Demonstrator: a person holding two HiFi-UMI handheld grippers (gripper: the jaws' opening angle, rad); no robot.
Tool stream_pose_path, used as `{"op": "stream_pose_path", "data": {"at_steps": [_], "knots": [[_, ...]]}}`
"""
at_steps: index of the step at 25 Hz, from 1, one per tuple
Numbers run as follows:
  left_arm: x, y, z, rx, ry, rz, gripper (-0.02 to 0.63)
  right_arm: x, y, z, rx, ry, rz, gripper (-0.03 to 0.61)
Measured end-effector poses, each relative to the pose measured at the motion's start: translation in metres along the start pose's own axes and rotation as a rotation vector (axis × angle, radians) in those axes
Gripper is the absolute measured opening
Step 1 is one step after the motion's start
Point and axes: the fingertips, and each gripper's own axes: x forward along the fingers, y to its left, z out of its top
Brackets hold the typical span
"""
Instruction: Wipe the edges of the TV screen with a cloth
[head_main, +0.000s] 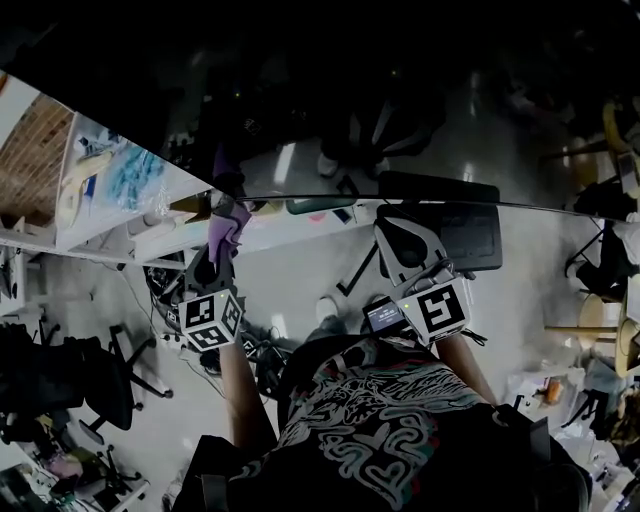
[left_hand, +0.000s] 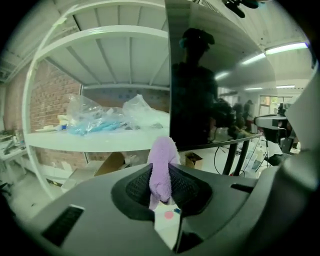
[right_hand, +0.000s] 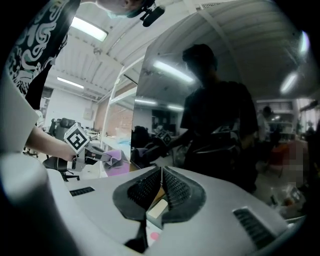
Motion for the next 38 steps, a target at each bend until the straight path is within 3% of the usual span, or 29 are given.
{"op": "stream_pose_path", "data": {"at_steps": [8, 18, 23, 28, 38], "knots": [[0.027, 0.004, 0.007, -0.013, 0.010, 0.045, 0.071, -0.008, -0.011, 0.002, -0.003, -0.009, -0.018, 0.034], [0.046, -0.020, 0.017, 0.011, 0.004, -0.021, 0.071, -0.020, -0.021, -0.006, 0.010, 0.032, -0.066, 0.034], [0.048, -0.040, 0.023, 0.051, -0.008, -0.072, 0.071, -0.022, -0.017, -0.010, 0.026, 0.061, -0.073, 0.034], [0.055, -0.053, 0.032, 0.158, -0.019, -0.121, 0.071, -0.016, -0.010, -0.012, 0.018, 0.068, -0.068, 0.034], [0.064, -0.054, 0.033, 0.224, -0.016, -0.208, 0.071, -0.005, 0.000, -0.013, 0.021, 0.077, -0.086, 0.034]]}}
